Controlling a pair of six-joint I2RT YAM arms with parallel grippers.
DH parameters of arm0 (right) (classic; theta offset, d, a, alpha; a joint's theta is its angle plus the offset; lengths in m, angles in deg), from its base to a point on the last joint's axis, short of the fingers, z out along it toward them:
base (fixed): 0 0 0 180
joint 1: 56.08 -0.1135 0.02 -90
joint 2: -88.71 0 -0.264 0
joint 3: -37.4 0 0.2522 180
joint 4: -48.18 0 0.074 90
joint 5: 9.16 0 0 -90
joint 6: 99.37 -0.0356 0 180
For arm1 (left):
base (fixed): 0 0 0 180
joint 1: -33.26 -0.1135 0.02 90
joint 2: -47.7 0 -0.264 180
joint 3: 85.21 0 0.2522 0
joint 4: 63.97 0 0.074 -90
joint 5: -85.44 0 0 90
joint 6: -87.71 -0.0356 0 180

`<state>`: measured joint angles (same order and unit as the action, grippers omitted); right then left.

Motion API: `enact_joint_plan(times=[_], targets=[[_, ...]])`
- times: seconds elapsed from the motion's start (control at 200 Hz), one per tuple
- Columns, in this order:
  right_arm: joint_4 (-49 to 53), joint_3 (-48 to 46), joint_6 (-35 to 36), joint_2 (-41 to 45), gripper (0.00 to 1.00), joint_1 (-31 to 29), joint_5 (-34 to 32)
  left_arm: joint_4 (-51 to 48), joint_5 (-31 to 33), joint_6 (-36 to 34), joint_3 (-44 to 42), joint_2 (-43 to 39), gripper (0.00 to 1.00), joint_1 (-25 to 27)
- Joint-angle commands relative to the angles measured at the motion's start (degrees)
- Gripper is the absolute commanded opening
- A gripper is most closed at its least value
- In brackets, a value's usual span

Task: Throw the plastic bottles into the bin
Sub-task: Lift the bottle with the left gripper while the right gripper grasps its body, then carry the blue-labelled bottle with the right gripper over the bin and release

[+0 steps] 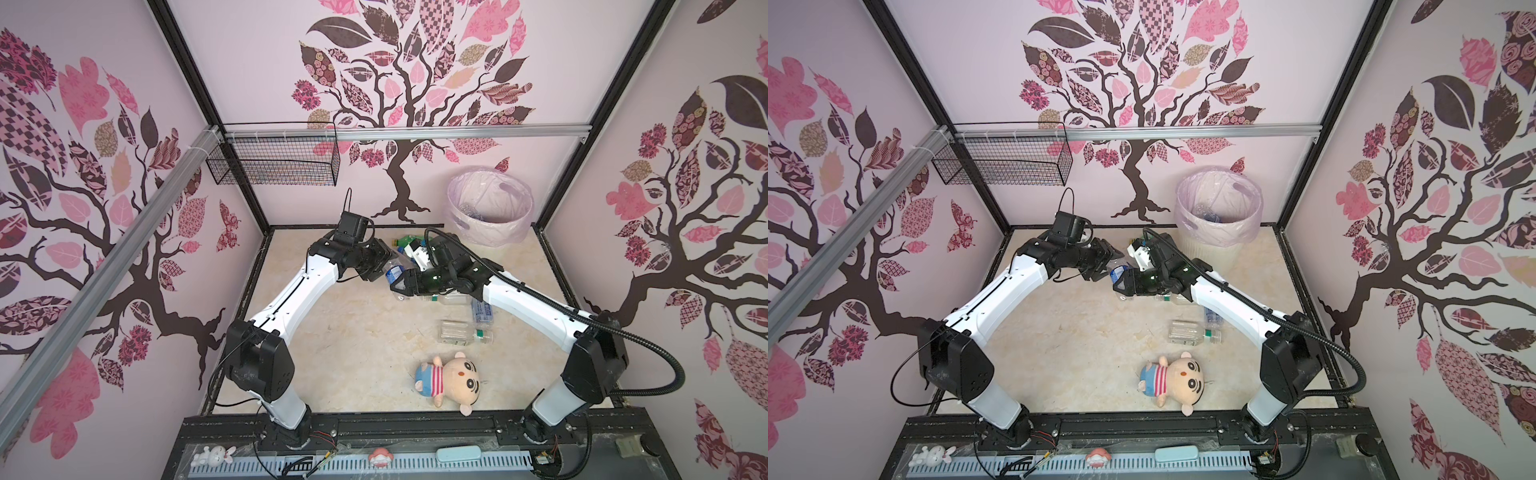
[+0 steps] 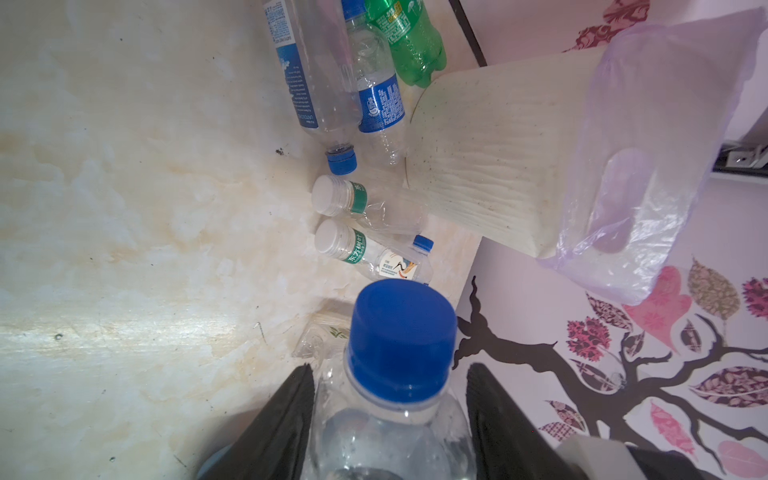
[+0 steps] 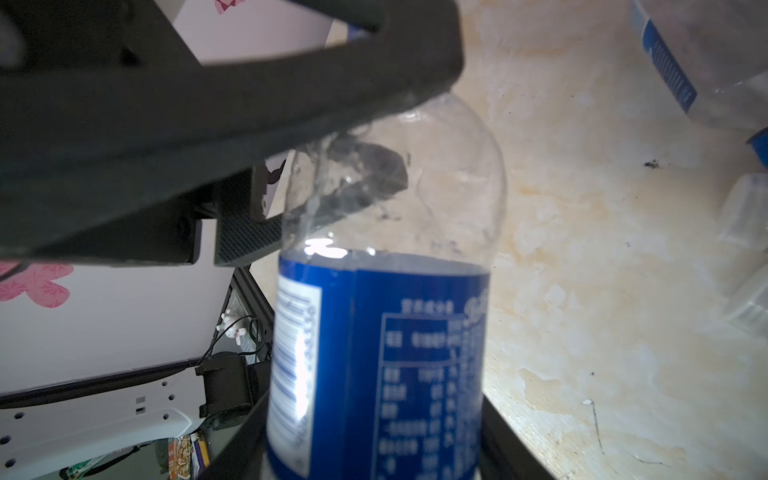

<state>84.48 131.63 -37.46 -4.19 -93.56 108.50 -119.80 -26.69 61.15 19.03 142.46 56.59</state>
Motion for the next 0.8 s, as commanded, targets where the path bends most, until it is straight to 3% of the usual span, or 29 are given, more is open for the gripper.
enact_joint_plan(times=[0.0, 0.35, 0.59, 0.79], targets=[[2.10, 4.40, 0.75, 1.62, 0.48, 0.74, -2.88, -1.24, 1.21, -0.34, 5.37, -1.64, 0.68, -0.72], [15.79, 18.19, 5.35, 2.33, 0.47, 3.69, -14.89, -2.71, -0.25, 4.59, 13.94, -4.72, 0.97, -4.60], [20.60, 29.75, 6.27, 1.22, 0.47, 7.08, -22.40, -1.92, -0.59, 4.40, 20.26, -3.12, 0.97, -1.88], [25.25, 45.57, 11.35, -1.14, 0.48, 7.60, -34.58, 0.43, -1.01, 4.44, 28.65, 0.67, 0.97, 3.02]])
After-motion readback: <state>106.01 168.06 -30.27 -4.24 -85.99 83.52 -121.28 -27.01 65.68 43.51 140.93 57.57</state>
